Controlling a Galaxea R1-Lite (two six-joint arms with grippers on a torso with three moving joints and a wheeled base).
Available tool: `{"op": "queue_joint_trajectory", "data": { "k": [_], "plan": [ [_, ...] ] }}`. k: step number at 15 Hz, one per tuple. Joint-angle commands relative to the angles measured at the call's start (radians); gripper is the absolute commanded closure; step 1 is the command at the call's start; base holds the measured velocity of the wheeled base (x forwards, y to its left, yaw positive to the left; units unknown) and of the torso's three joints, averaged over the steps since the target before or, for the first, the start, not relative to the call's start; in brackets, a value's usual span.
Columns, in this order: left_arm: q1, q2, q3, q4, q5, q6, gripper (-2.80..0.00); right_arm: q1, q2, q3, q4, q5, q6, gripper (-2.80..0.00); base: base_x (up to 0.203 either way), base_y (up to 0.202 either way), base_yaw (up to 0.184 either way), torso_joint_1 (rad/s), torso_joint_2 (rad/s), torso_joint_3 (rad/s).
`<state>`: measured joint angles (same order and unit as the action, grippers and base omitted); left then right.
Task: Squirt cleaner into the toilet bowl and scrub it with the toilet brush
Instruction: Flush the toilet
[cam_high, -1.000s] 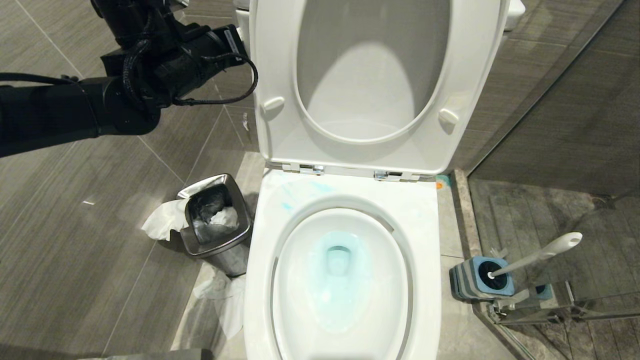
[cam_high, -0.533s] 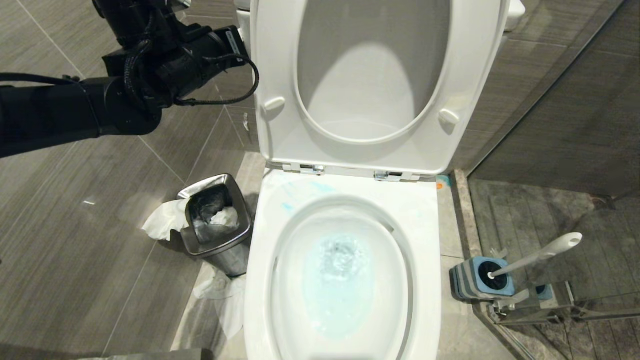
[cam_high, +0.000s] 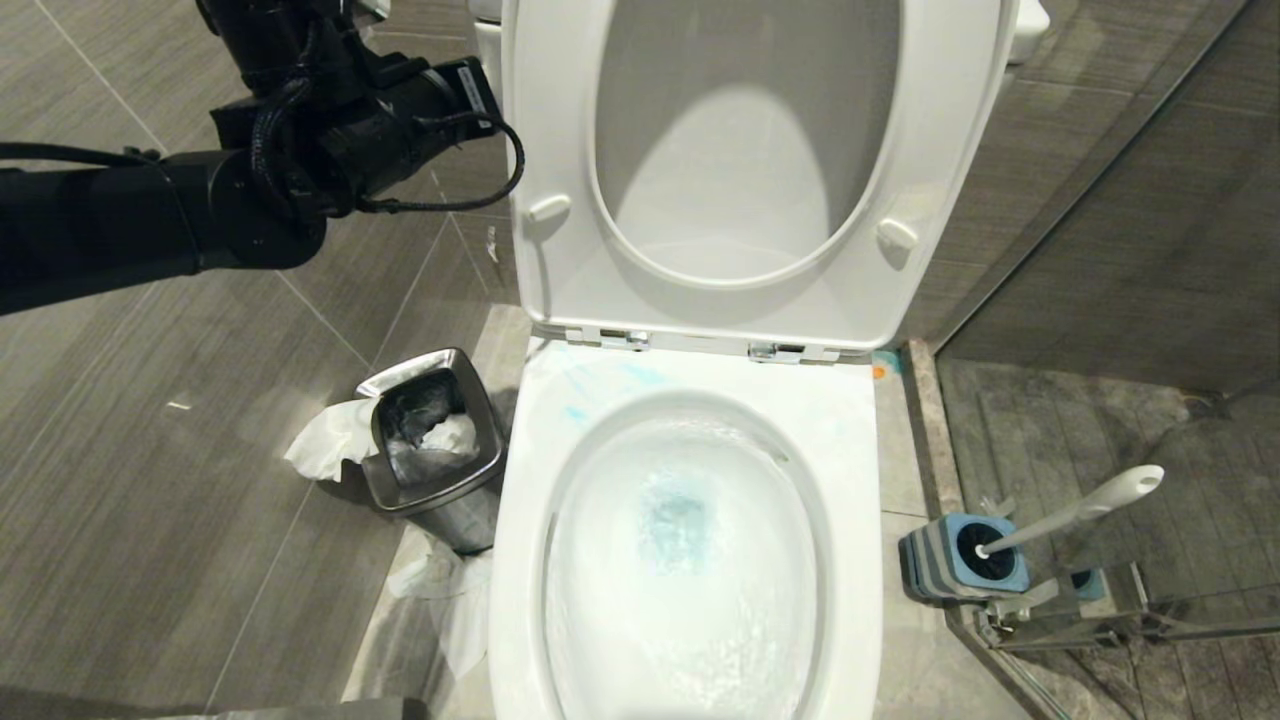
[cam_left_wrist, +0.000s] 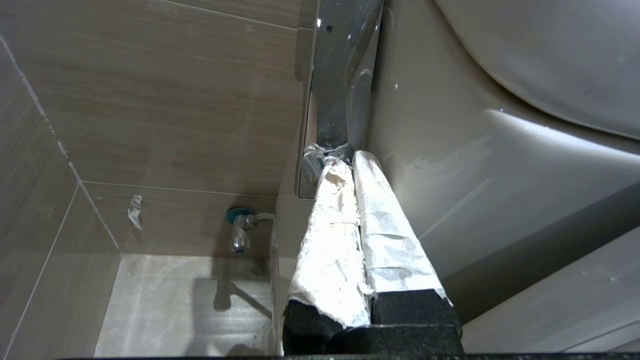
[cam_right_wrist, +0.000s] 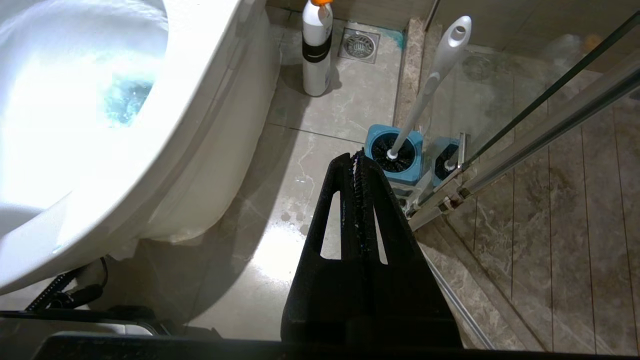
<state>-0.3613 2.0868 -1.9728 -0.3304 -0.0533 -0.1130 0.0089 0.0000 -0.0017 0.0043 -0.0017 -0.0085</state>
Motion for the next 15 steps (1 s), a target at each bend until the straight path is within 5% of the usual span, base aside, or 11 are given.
{"op": "queue_joint_trajectory", "data": {
  "k": [1, 9, 15],
  "plan": [
    [-0.001, 0.006, 0.0, -0.001, 0.001, -0.001, 0.0, 0.0, 0.002, 0.0, 0.0, 0.0, -0.001, 0.0, 0.0, 0.0, 0.0, 0.0, 0.0, 0.0],
    [0.009, -0.02, 0.001, 0.005, -0.001, -0.011, 0.0, 0.0, 0.002, 0.0, 0.0, 0.0, -0.001, 0.0, 0.0, 0.0, 0.0, 0.0, 0.0, 0.0],
    [0.09, -0.207, 0.032, 0.006, -0.028, -0.046, 0.0, 0.0, 0.002, 0.0, 0.0, 0.0, -0.001, 0.0, 0.0, 0.0, 0.0, 0.0, 0.0, 0.0]
  ]
}}
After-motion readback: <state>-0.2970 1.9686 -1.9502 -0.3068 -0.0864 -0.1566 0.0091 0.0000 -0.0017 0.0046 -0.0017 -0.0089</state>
